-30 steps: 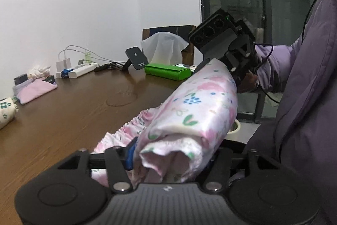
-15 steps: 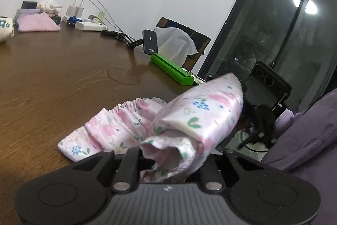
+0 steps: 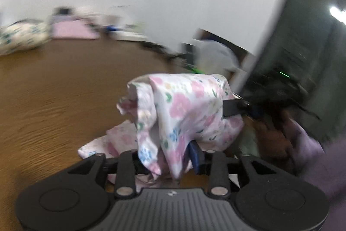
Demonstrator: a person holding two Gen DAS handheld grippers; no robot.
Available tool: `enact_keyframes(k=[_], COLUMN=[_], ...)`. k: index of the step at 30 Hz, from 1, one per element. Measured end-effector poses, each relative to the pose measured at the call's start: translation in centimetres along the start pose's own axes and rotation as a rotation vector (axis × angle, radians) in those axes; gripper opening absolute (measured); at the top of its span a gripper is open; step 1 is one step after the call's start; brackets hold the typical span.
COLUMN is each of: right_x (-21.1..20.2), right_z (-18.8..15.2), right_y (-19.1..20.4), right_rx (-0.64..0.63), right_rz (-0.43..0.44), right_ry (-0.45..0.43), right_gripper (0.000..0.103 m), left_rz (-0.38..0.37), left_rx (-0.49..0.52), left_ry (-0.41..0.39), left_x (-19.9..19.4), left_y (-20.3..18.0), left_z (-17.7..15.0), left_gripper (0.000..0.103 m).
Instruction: Fold clothes
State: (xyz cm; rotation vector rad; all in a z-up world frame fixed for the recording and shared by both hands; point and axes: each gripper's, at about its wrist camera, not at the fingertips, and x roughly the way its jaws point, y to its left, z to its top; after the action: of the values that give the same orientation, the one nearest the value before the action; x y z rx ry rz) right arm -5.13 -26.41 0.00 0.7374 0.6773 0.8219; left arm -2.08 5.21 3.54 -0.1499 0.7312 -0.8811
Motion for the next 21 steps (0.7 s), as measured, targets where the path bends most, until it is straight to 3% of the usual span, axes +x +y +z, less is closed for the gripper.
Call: enact_keyframes(k=[1, 3, 5, 7, 9, 11, 12, 15, 18, 21], right_x=[0.1, -0.2, -1.0, -1.7, -2.5, -2.5, -2.0, -0.4, 1.7, 0.9], right_z=[0.3, 0.5, 0.3, -0.6, -1.3, -2.0, -2.3, -3.4, -3.0, -2.3], right_y=[0.3, 1.3, 2.6, 3.9, 4.7, 5.4, 5.5, 5.7, 3.9, 2.0], right_rx=[-0.022, -0.1, -0.225, -0.34, -0.398, -0.421, -0.431, -0.464, -0.378, -0.254], right_rz=[-0.085, -0.247, -0.395, -0.485, -0.489, -0.475, -0.473, -0.471, -0.556, -0.658], right_ry=[-0.041, -0.137, -0.252, -0.34, -0.364, -0.358, -0.331, -0.242, -0.203, -0.228], right_gripper=[0.065, 0.07, 0.077, 0.08, 0.075, 0.055, 0.054, 0.036, 0.03, 0.024], left_rz=[0.026, 0.08, 0.145, 0.171, 0.196, 0.227, 0.244, 0.287, 0.316, 0.325], left_rx=[-0.047, -0.119, -0.111, -0.104, -0.091, -0.066, -0.045, 0.009, 0.045, 0.038], left_ry=[-0.012, -0.031, -0.058, -0.081, -0.095, -0.109, -0.114, -0.115, -0.102, -0.105], left_x=[0.2, 0.4, 0.4, 0.5, 0.7, 1.2, 1.7, 1.7, 1.9, 2.0], left_y=[0.2, 0.6, 0.3, -0.1, -0.4, -0.8, -1.1, -2.0, -2.4, -2.3], left_z=[0.2, 0.4, 0.4, 0.2, -0.1, -0.3, -0.2, -0.7, -0.7, -0.7], left_gripper=[0.038, 0.041, 0.041, 0.042, 0.044, 0.046, 0.047, 0.05, 0.051, 0.054])
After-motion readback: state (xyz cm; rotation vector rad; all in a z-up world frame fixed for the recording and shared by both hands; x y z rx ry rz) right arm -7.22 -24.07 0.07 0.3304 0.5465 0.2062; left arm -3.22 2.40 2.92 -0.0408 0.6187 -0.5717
